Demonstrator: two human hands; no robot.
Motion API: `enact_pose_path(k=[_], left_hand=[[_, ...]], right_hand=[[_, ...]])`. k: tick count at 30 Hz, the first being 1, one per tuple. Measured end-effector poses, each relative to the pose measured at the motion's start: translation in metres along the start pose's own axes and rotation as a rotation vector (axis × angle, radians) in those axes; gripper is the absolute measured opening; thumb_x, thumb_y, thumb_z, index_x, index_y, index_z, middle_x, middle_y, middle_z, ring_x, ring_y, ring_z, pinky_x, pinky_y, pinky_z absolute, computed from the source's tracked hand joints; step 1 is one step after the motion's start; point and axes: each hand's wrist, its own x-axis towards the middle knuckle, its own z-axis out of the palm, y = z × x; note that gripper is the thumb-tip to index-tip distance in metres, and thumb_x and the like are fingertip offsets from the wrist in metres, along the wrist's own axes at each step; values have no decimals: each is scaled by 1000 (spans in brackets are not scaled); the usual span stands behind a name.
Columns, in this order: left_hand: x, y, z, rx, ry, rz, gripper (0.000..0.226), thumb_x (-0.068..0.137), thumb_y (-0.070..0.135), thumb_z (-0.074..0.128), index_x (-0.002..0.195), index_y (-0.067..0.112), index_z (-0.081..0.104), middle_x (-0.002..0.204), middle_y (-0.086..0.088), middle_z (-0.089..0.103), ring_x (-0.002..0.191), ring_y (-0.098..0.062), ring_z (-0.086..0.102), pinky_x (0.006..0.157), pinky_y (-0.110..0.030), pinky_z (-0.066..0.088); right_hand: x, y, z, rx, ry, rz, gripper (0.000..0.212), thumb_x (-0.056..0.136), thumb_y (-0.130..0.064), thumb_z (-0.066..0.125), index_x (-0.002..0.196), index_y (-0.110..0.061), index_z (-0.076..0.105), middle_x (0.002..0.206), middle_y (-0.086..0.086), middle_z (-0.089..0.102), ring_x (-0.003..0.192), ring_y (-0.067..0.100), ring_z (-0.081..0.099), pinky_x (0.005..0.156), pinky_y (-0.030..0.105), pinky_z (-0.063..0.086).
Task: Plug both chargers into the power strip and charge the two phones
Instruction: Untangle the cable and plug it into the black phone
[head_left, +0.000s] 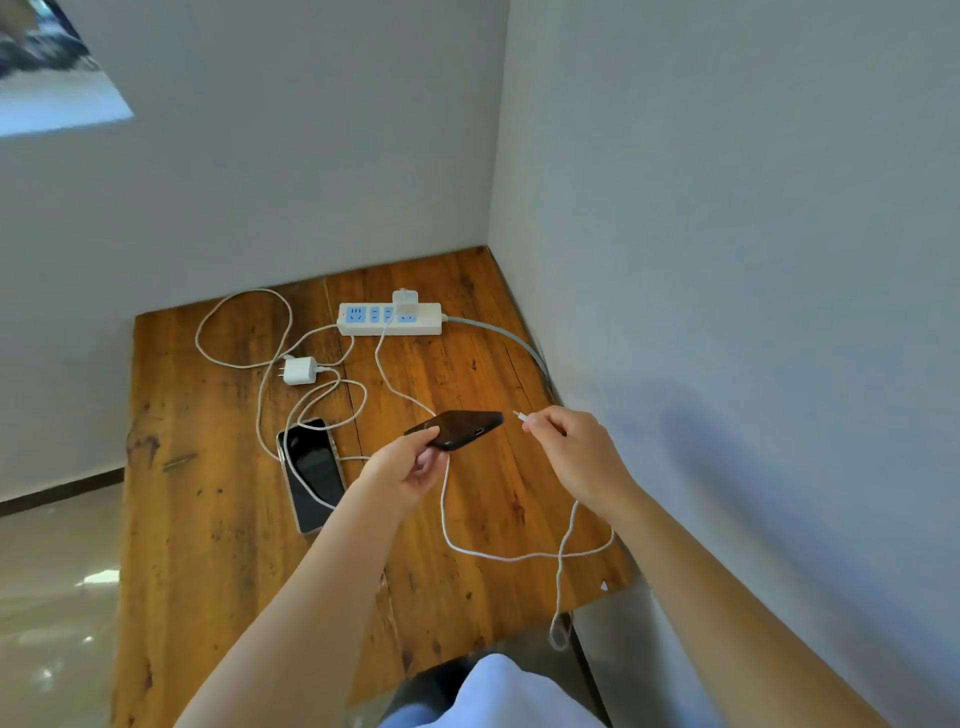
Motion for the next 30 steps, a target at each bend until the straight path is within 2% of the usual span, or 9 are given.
enact_pose_path(k=[3,6,10,14,20,24,28,30], left_hand=[[-17,5,0,-84,-45,11,23,84,7,68,103,-5,60,51,-12,61,44,-9,56,40,-20,53],[-31,9,0,-126,-53,17,23,84,7,69,102,-3,61,65,-15,61,52,-11,57,45,-20,55],[-44,16,-3,-172,-78,19,26,84,7,68,107,-3,61,74,-16,61,59,-12,59,45,-20,55],[-53,19,-6,-188,-80,45,28,83,6,69,108,-3,60,78,-18,62,61,-13,61,47,-20,56],[-59,20,-11,-196,-88,72,31,83,5,69,111,-3,59,87,-20,64,65,-16,64,53,-21,57],[-63,20,-12,-179,-85,73,30,83,6,69,110,-1,59,89,-20,65,65,-17,67,49,-21,57],[-65,20,-13,-164,-88,77,29,83,6,68,110,1,58,88,-21,67,70,-16,67,58,-24,56],[-66,20,-13,-162,-87,85,28,83,5,68,109,2,57,89,-22,68,72,-17,69,57,-24,57]], right_hand=[[-6,-24,-10,-14,13,-111,26,96,-29,48,95,-13,68,61,-9,54,48,-1,49,41,9,33],[-10,-46,-19,-88,68,-264,21,95,-28,52,95,-15,69,70,-15,57,64,2,55,52,9,38],[-14,-64,-23,-85,133,-389,19,94,-30,53,96,-19,69,73,-18,59,70,2,58,54,9,43],[-17,-60,-9,-261,15,-398,22,95,-28,52,100,-15,69,84,-1,65,73,10,60,61,21,50],[-18,-52,10,-284,57,-382,23,92,-34,55,95,-18,72,66,-21,49,63,4,55,55,12,36],[-21,-51,16,-261,69,-345,23,90,-36,58,90,-19,73,63,-20,51,62,6,56,54,14,39],[-22,-52,18,-267,76,-337,25,90,-38,57,83,-19,73,62,-16,54,60,6,56,54,16,42],[-23,-53,19,-274,71,-333,26,90,-37,57,81,-19,72,60,-15,54,59,7,56,54,16,40]])
